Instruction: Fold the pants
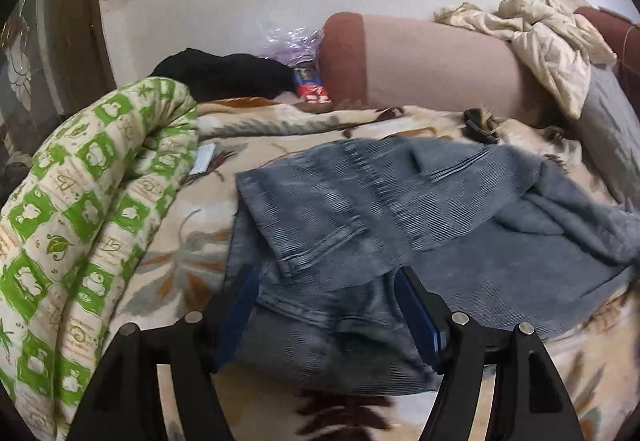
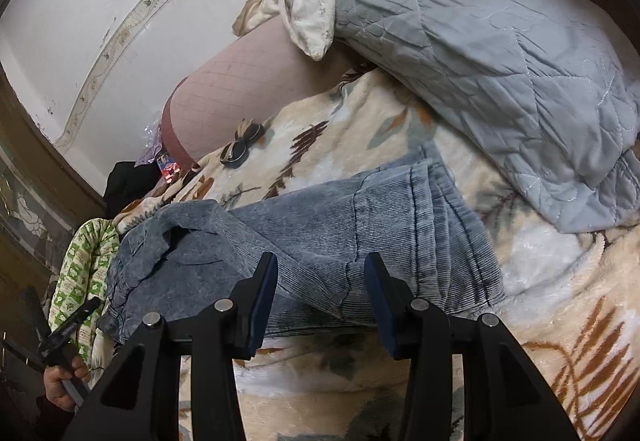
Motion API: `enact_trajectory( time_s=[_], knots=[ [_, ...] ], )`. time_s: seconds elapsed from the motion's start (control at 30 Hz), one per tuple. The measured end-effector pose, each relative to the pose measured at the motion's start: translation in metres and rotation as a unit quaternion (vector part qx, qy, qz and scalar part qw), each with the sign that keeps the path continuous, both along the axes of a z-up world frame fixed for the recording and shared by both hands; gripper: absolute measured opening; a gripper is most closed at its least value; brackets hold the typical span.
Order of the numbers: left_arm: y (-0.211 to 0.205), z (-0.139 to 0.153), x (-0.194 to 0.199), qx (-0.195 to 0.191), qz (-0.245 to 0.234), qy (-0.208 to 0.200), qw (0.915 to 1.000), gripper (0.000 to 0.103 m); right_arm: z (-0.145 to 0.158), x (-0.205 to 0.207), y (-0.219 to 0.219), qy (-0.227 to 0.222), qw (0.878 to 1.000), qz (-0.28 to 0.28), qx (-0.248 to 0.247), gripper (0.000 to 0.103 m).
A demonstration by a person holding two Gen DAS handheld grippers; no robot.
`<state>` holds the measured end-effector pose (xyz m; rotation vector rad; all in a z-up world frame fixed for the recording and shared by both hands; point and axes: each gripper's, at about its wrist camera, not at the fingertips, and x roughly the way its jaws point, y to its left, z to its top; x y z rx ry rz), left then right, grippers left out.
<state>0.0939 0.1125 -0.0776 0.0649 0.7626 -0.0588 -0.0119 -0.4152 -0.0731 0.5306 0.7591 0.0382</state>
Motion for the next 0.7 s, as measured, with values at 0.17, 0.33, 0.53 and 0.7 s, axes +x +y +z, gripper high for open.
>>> enact_trajectory(
  time_s=[0.17, 0.33, 0.53, 0.7],
  knots=[
    [0.038, -0.013, 0.013, -0.086, 0.039, 0.036, 0.9949, 0.074, -0.002, 0.000, -0.009, 0.003, 1.000, -0.014, 0.011, 0.046],
    [0.051, -0.022, 0.023, -0.160, 0.043, 0.040, 0.9853, 0.074, -0.003, 0.003, -0.002, 0.006, 1.000, -0.009, -0.005, 0.046],
    [0.044, -0.027, 0.041, -0.193, 0.031, 0.044, 0.9798, 0.073, -0.003, 0.007, 0.005, 0.005, 1.000, -0.011, -0.012, 0.046],
    [0.039, -0.034, 0.050, -0.168, 0.020, 0.057, 0.9839, 0.023, 0.000, 0.010, 0.017, 0.003, 1.000, -0.003, -0.027, 0.046]
  ],
)
